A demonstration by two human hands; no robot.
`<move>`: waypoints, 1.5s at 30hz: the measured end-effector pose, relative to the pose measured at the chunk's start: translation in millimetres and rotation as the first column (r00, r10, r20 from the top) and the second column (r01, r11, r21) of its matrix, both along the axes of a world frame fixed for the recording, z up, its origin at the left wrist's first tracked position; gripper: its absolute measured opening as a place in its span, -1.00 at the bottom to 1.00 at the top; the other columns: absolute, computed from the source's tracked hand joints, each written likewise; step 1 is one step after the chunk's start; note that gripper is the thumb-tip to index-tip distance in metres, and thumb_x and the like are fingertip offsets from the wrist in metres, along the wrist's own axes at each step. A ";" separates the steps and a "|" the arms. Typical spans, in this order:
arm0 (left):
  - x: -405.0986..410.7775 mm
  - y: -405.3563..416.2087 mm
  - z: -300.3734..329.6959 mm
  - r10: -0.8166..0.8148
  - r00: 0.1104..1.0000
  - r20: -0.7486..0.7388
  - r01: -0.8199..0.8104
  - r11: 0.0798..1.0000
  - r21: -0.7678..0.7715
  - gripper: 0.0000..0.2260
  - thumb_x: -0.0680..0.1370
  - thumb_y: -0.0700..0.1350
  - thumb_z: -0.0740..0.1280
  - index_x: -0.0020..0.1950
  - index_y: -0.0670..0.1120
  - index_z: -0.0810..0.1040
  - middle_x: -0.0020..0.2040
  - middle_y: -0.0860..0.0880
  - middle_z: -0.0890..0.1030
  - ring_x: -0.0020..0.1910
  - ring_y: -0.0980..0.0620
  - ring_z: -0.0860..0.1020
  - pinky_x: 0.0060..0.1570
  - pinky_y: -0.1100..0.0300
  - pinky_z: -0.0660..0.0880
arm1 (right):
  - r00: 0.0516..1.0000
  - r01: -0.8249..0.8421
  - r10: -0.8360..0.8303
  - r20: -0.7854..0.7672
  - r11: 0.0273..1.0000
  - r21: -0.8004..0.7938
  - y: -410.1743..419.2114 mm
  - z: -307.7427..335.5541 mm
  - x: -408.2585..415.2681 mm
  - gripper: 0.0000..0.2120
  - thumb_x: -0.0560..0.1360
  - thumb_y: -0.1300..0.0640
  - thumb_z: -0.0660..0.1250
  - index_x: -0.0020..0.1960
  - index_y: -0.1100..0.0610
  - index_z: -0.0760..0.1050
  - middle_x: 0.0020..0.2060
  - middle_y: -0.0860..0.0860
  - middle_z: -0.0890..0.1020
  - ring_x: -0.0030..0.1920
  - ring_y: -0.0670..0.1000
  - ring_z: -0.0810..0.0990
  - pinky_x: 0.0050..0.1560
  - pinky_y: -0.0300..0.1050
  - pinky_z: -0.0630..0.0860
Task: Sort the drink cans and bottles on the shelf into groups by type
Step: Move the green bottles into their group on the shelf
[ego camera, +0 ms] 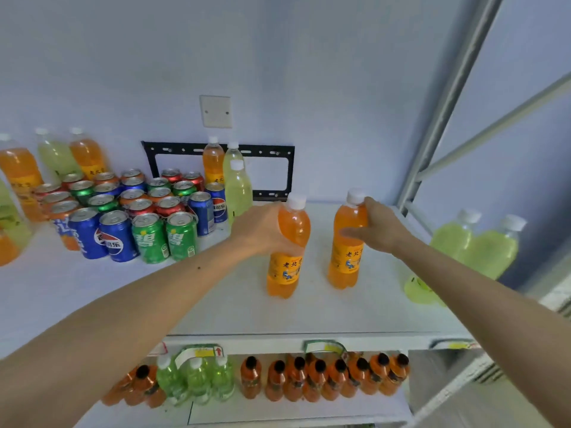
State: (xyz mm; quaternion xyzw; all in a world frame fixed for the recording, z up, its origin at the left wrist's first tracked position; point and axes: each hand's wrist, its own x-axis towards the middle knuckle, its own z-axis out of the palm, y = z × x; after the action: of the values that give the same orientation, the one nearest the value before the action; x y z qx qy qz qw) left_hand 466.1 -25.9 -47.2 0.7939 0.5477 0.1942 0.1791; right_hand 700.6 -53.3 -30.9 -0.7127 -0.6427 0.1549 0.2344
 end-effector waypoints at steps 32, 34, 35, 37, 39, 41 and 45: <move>-10.8 2.6 16.9 -0.050 0.957 -0.285 0.013 0.991 -0.131 -0.28 0.37 0.12 0.53 0.43 -0.04 0.31 0.31 0.01 0.52 0.21 0.00 0.52 0.18 0.07 0.49 | 0.975 -0.203 0.197 0.101 0.978 0.051 -10.8 58.0 -0.9 -0.15 0.34 -0.18 0.50 0.47 0.11 0.21 0.34 0.06 0.44 0.26 0.07 0.47 0.11 -0.10 0.45; -24.8 3.4 20.3 -0.018 0.959 -0.282 -0.011 0.995 -0.101 -0.30 0.39 0.11 0.52 0.43 -0.06 0.32 0.35 -0.02 0.50 0.26 -0.02 0.50 0.23 0.03 0.48 | 0.965 -0.244 0.231 0.126 0.965 0.100 -1.5 71.5 -10.2 -0.19 0.36 -0.18 0.48 0.45 0.11 0.24 0.33 0.05 0.46 0.25 0.06 0.47 0.14 -0.09 0.45; -32.3 4.9 21.0 -0.002 0.962 -0.275 -0.022 0.996 -0.084 -0.31 0.40 0.10 0.51 0.43 -0.07 0.33 0.36 -0.03 0.49 0.28 -0.02 0.49 0.24 0.02 0.47 | 0.960 -0.262 0.246 0.134 0.958 0.115 4.8 77.8 -16.0 -0.21 0.36 -0.18 0.47 0.45 0.10 0.26 0.32 0.05 0.46 0.25 0.06 0.47 0.16 -0.08 0.45; -46.6 10.8 21.7 0.031 0.966 -0.256 -0.047 0.997 -0.058 -0.32 0.40 0.09 0.51 0.42 -0.08 0.34 0.38 -0.04 0.46 0.30 -0.03 0.47 0.25 0.01 0.46 | 0.950 -0.294 0.275 0.147 0.948 0.123 20.9 88.2 -29.7 -0.23 0.37 -0.19 0.47 0.43 0.09 0.27 0.31 0.04 0.47 0.24 0.05 0.47 0.16 -0.09 0.44; -60.3 22.0 22.2 0.068 0.962 -0.265 -0.079 0.996 -0.028 -0.30 0.38 0.12 0.52 0.42 -0.07 0.33 0.38 -0.03 0.45 0.29 -0.04 0.47 0.23 0.00 0.47 | 0.936 -0.330 0.312 0.164 0.939 0.098 42.2 95.5 -44.6 -0.24 0.37 -0.18 0.47 0.43 0.09 0.28 0.31 0.03 0.46 0.26 0.05 0.46 0.16 -0.11 0.42; -73.4 37.8 23.7 0.094 0.963 -0.254 -0.092 0.996 0.017 -0.31 0.35 0.14 0.53 0.39 -0.04 0.36 0.32 -0.02 0.49 0.22 -0.02 0.49 0.16 0.01 0.49 | 0.917 -0.365 0.345 0.199 0.928 0.071 67.2 100.5 -61.0 -0.25 0.39 -0.16 0.47 0.44 0.11 0.28 0.32 0.05 0.45 0.27 0.07 0.45 0.19 -0.10 0.42; -92.1 73.8 26.8 0.136 0.971 -0.195 -0.130 0.991 0.044 -0.33 0.31 0.12 0.56 0.30 -0.06 0.36 0.19 -0.02 0.53 0.11 -0.02 0.52 0.08 0.02 0.52 | 0.887 -0.386 0.371 0.273 0.922 0.002 120.3 103.1 -90.3 -0.27 0.41 -0.13 0.46 0.44 0.12 0.26 0.33 0.08 0.44 0.29 0.10 0.43 0.24 -0.05 0.41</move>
State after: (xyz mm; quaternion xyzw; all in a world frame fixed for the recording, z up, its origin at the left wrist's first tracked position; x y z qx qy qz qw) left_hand 374.0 47.9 -20.4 0.7734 0.6116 0.1346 0.0983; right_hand 610.3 67.0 72.2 -0.5811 -0.7991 0.0818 0.1306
